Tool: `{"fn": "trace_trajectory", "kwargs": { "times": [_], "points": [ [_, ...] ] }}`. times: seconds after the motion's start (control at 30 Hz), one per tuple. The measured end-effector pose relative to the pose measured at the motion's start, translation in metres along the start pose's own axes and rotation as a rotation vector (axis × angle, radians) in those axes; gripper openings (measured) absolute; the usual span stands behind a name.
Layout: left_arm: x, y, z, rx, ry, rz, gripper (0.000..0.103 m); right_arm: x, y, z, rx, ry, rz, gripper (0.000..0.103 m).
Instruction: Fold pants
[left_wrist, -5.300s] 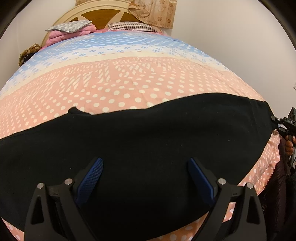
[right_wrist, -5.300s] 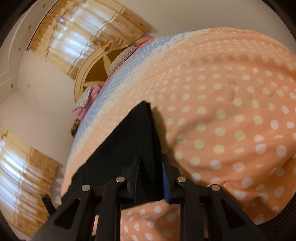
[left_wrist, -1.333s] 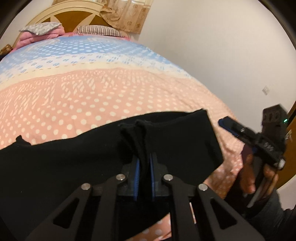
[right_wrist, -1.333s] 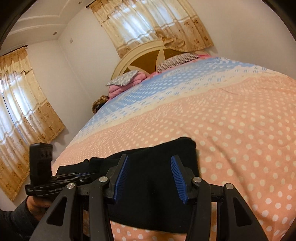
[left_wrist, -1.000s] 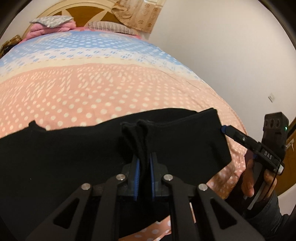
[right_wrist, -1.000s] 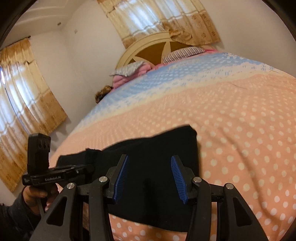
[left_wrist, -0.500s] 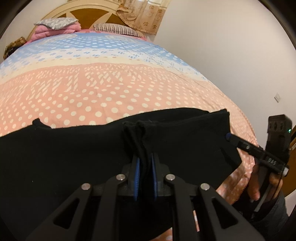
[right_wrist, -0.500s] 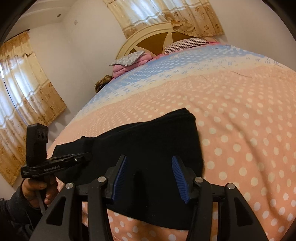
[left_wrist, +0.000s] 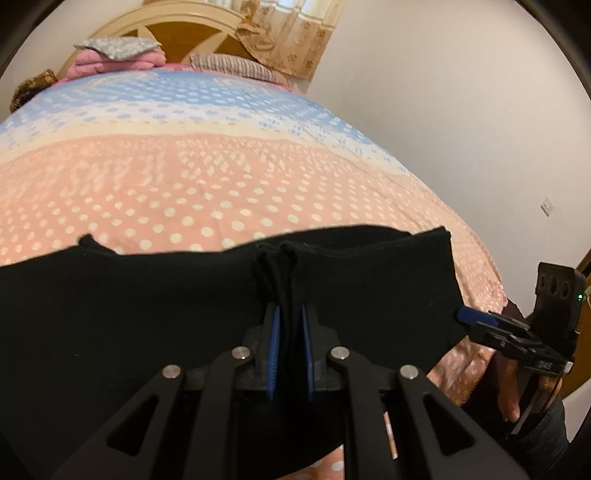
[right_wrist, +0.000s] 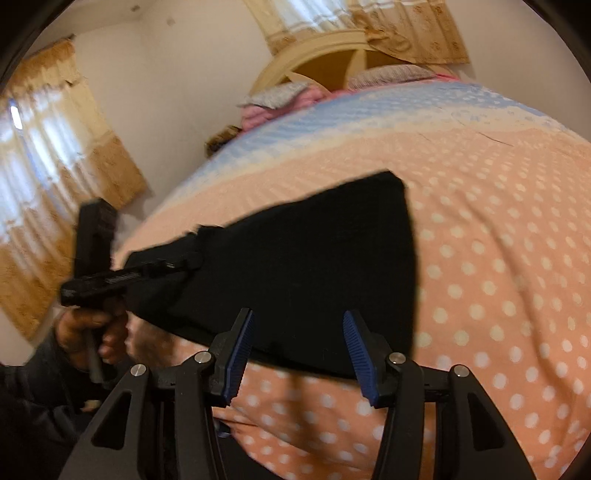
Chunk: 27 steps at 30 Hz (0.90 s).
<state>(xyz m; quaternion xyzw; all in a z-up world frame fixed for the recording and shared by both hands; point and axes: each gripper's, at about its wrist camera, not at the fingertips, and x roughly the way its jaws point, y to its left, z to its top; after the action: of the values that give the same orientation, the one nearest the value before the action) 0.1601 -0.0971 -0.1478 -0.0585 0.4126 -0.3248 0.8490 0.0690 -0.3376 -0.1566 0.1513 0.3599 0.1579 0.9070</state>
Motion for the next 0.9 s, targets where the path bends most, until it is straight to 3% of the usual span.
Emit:
{"fn": "trace_trajectory", "kwargs": {
  "times": [0.13, 0.4, 0.47, 0.53, 0.63, 0.77, 0.9],
  "points": [
    [0.008, 0.005, 0.000, -0.006, 0.027, 0.021, 0.013, 0.017, -0.006, -0.009, -0.002, 0.051, -0.036, 0.052],
    [-0.010, 0.014, 0.002, -0.019, 0.006, 0.034, 0.017, -0.007, -0.012, -0.003, 0.059, -0.069, 0.069, 0.053],
    [-0.022, 0.023, 0.002, -0.021, -0.010, 0.071, 0.029, -0.002, -0.011, -0.003, 0.056, -0.046, 0.054, 0.061],
    [-0.036, 0.039, -0.001, -0.048, -0.030, 0.096, 0.043, 0.009, -0.011, -0.007, 0.048, -0.008, 0.016, 0.060],
    [-0.062, 0.065, -0.006, -0.046, -0.043, 0.180, 0.044, 0.003, 0.006, -0.006, -0.026, -0.048, 0.002, 0.060],
    [-0.109, 0.120, -0.017, -0.066, -0.063, 0.364, 0.044, 0.002, 0.021, -0.008, -0.070, -0.061, 0.014, 0.060],
    [-0.145, 0.178, -0.031, -0.119, -0.060, 0.536, 0.044, 0.000, 0.033, -0.005, -0.079, -0.100, -0.090, 0.061]
  ]
}}
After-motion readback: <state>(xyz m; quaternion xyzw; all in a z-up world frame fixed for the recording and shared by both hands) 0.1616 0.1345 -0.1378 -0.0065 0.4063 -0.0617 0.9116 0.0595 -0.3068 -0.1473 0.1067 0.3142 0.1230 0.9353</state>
